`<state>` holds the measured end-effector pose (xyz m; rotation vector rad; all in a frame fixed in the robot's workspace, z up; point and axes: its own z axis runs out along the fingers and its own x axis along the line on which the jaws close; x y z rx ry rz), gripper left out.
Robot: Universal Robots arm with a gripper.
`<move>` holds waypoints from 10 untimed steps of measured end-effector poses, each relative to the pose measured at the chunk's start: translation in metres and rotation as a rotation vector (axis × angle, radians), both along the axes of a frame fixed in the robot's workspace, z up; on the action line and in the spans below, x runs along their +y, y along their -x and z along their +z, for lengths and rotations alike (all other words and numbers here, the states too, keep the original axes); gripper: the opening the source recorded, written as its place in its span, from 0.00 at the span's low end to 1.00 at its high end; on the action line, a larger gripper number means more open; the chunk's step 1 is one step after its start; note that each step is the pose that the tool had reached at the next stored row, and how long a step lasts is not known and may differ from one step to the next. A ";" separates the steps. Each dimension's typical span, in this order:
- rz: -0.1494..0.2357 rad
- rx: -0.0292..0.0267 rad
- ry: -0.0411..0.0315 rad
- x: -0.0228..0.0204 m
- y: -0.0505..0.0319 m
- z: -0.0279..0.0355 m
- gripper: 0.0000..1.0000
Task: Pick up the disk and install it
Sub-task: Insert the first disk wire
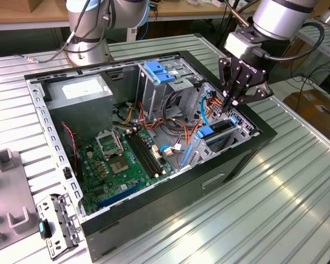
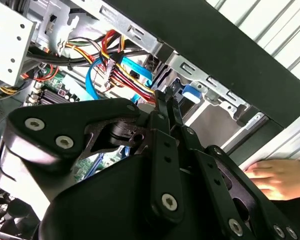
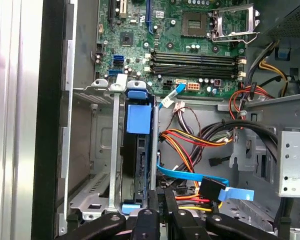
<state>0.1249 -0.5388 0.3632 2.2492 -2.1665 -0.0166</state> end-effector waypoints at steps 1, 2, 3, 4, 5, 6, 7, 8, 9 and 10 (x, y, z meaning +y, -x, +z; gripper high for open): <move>0.000 0.0000 -0.0001 -0.0001 0.0009 -0.0001 0.16; 0.000 0.0000 0.0001 -0.0001 0.0015 -0.0001 0.16; 0.000 0.0000 0.0003 -0.0001 0.0019 0.0000 0.16; 0.000 0.0000 0.0003 -0.0001 0.0023 -0.0001 0.16; 0.000 0.0000 0.0001 -0.0001 0.0027 -0.0001 0.16; 0.000 0.0000 0.0001 -0.0001 0.0027 -0.0002 0.16; 0.000 0.0000 0.0002 -0.0001 0.0035 -0.0001 0.16; 0.000 0.0000 0.0002 -0.0001 0.0042 -0.0001 0.16; 0.000 0.0000 0.0002 -0.0001 0.0042 -0.0001 0.16; 0.000 0.0000 0.0002 -0.0001 0.0042 -0.0001 0.16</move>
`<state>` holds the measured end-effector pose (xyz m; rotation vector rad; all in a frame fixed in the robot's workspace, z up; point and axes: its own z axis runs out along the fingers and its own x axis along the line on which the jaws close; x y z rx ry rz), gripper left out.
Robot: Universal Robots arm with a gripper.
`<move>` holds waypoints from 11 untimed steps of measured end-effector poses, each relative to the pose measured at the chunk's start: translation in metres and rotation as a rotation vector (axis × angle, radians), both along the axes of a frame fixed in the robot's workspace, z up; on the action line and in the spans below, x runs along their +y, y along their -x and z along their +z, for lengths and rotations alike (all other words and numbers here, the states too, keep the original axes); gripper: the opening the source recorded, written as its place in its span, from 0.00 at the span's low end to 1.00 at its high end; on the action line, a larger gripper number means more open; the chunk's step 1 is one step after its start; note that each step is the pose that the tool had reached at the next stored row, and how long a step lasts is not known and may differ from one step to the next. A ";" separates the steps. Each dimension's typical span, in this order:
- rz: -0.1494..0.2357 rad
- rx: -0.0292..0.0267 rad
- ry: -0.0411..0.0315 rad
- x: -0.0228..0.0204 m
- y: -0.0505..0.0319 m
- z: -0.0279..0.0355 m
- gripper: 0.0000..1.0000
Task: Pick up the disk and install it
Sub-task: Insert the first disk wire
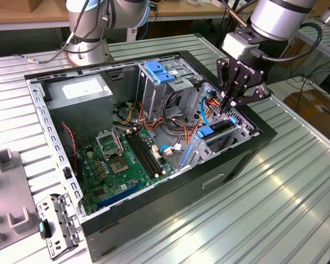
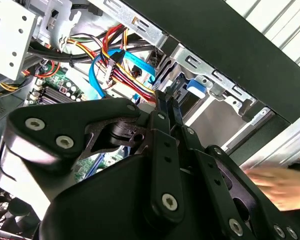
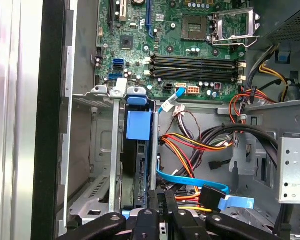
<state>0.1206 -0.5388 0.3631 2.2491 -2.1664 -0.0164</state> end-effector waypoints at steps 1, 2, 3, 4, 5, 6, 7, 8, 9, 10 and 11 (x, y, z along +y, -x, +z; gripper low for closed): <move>0.000 0.0000 0.0000 0.0000 0.0000 0.0000 0.16; 0.000 0.0000 0.0000 0.0000 0.0000 0.0000 0.16; 0.000 0.0000 0.0000 0.0000 0.0000 0.0000 0.16; 0.000 0.0000 0.0000 0.0000 0.0000 0.0000 0.16; 0.000 0.0000 0.0000 0.0000 0.0001 0.0000 0.16; 0.000 0.0000 0.0000 0.0000 0.0001 0.0000 0.16; 0.000 0.0000 0.0000 0.0000 0.0001 0.0000 0.16; 0.000 0.0000 0.0000 0.0000 0.0001 0.0000 0.16; 0.000 0.0000 0.0000 -0.0002 0.0001 0.0000 0.16; 0.000 0.0000 0.0002 -0.0017 0.0002 0.0000 0.16; 0.000 0.0000 0.0001 -0.0040 0.0002 0.0000 0.16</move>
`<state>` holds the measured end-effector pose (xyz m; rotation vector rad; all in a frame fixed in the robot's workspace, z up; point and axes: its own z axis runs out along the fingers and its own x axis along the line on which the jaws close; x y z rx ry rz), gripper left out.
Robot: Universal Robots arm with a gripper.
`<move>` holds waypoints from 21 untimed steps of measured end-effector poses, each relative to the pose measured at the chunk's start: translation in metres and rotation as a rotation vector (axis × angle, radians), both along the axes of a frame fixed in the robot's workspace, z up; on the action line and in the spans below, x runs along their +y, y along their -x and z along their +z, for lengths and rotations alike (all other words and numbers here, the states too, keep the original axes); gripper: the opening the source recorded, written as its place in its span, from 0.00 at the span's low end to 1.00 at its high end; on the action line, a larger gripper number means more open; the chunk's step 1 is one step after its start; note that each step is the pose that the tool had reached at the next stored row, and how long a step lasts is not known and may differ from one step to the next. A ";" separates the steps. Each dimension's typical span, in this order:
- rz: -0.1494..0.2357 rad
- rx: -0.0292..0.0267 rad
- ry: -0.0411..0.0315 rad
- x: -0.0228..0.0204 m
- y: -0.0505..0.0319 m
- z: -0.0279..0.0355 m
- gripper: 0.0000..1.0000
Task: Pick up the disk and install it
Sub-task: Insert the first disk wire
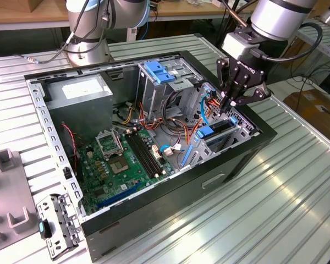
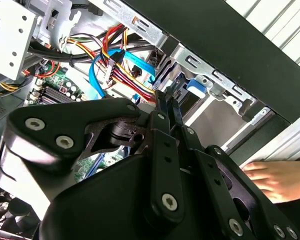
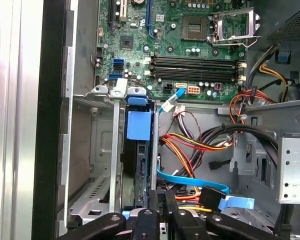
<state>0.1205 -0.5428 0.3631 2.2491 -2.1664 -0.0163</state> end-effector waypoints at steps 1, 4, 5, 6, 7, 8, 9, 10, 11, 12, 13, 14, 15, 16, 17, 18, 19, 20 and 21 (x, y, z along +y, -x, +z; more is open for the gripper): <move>0.000 0.0000 -0.0001 -0.0014 0.0000 -0.0002 0.16; 0.000 -0.0033 -0.0001 -0.0023 0.0034 -0.0040 0.16; -0.001 -0.0042 -0.0002 -0.0024 0.0039 -0.0054 0.16; -0.001 -0.0047 0.0003 -0.0041 0.0042 -0.0072 0.16; -0.001 -0.0048 -0.0001 -0.0067 0.0043 -0.0091 0.16; -0.002 -0.0048 0.0000 -0.0083 0.0044 -0.0106 0.16; -0.002 -0.0048 0.0001 -0.0096 0.0044 -0.0115 0.16; -0.002 -0.0048 -0.0002 -0.0105 0.0044 -0.0124 0.16; -0.004 -0.0048 -0.0001 -0.0111 0.0044 -0.0127 0.16; -0.005 -0.0048 0.0000 -0.0114 0.0043 -0.0129 0.16; -0.006 -0.0048 0.0000 -0.0114 0.0044 -0.0131 0.16; -0.008 -0.0048 -0.0001 -0.0114 0.0051 -0.0135 0.16; -0.015 -0.0048 0.0000 -0.0115 0.0057 -0.0136 0.16; -0.019 -0.0048 0.0001 -0.0115 0.0057 -0.0137 0.16; -0.023 -0.0048 0.0001 -0.0114 0.0057 -0.0138 0.16; -0.027 -0.0048 0.0000 -0.0114 0.0054 -0.0140 0.16; -0.029 -0.0048 0.0000 -0.0115 0.0051 -0.0141 0.16; -0.029 -0.0048 0.0000 -0.0114 0.0050 -0.0143 0.16; -0.029 -0.0048 0.0000 -0.0114 0.0049 -0.0145 0.16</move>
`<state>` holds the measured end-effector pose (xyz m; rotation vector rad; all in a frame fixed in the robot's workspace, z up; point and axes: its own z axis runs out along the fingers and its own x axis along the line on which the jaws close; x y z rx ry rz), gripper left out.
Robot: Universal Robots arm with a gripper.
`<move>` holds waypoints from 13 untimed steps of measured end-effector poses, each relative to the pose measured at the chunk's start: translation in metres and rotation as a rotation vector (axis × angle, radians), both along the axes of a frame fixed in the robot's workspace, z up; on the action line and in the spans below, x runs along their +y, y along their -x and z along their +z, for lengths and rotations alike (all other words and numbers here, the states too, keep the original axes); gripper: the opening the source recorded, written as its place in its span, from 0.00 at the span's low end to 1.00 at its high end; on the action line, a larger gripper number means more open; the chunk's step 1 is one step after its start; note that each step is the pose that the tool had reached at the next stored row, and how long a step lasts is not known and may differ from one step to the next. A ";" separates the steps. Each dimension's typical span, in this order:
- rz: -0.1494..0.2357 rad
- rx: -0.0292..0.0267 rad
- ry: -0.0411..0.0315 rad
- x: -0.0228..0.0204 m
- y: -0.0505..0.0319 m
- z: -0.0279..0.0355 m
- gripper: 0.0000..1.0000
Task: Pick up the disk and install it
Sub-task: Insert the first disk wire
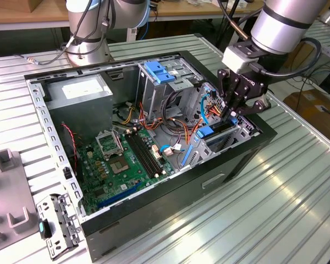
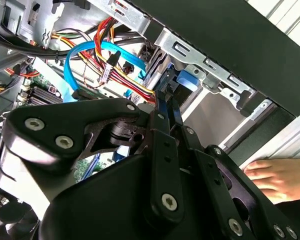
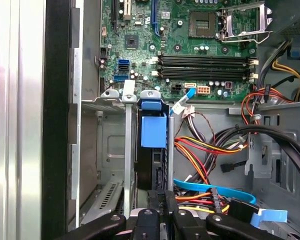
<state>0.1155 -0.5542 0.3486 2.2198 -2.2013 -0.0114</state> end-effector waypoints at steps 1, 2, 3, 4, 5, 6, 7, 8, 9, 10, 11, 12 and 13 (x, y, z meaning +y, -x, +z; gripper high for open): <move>0.000 0.0000 -0.0002 0.0000 0.0000 -0.0004 0.16; 0.000 0.0000 0.0000 0.0000 0.0000 -0.0008 0.16; 0.000 0.0000 0.0000 0.0000 0.0000 -0.0014 0.16; 0.000 0.0000 0.0000 0.0000 0.0000 -0.0017 0.16; -0.001 0.0000 0.0001 0.0000 0.0000 -0.0025 0.16; -0.001 0.0000 0.0002 0.0000 0.0000 -0.0030 0.16; -0.001 0.0000 0.0000 0.0000 0.0000 -0.0036 0.16; -0.001 0.0000 0.0001 0.0000 0.0000 -0.0041 0.16; -0.001 0.0000 0.0000 0.0000 0.0000 -0.0049 0.16; -0.001 0.0000 0.0000 -0.0001 0.0000 -0.0059 0.16; -0.001 0.0000 -0.0001 -0.0001 0.0000 -0.0073 0.16; -0.001 0.0000 0.0003 -0.0001 0.0000 -0.0078 0.16; -0.001 0.0000 0.0004 -0.0001 0.0000 -0.0078 0.16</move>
